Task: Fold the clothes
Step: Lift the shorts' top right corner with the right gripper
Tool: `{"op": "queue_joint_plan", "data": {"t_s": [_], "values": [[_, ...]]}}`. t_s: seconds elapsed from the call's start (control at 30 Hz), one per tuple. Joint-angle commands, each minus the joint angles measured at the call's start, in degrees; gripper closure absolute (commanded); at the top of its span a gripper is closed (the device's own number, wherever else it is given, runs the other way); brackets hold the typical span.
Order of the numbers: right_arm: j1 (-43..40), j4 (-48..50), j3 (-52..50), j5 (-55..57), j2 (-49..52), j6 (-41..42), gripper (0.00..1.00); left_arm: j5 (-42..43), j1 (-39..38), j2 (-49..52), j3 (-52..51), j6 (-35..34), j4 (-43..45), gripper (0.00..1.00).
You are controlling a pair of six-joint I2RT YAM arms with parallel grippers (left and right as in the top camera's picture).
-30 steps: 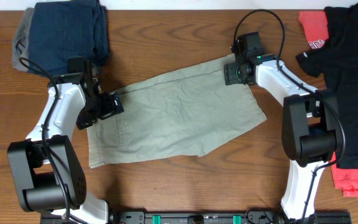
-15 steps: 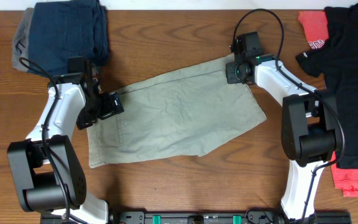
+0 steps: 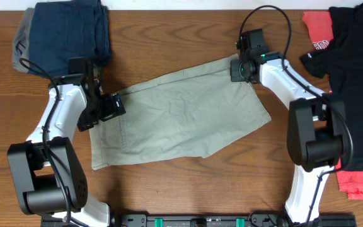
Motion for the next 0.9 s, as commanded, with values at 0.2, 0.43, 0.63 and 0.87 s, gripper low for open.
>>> {"op": "queue_joint_plan", "data": {"t_s": [0.2,0.43,0.63,0.87], "values": [[1.81,-0.9,1.62,1.84,-10.82,2.16,0.99,-0.09,0.09,-0.02,-0.2,-0.59,-0.13,0.01],[3.54,-0.22,1.62,1.86,-13.33,2.16,0.99,-0.07,0.09,-0.02,-0.2,-0.59,-0.13,0.0],[4.07,2.99,1.6,3.78,-12.48,2.6,0.99,-0.07,0.09,-0.02,-0.2,-0.59,-0.13,0.01],[4.15,7.17,1.6,5.09,-9.31,2.8,0.99,-0.09,0.09,-0.02,-0.2,-0.59,-0.13,0.01]]}}
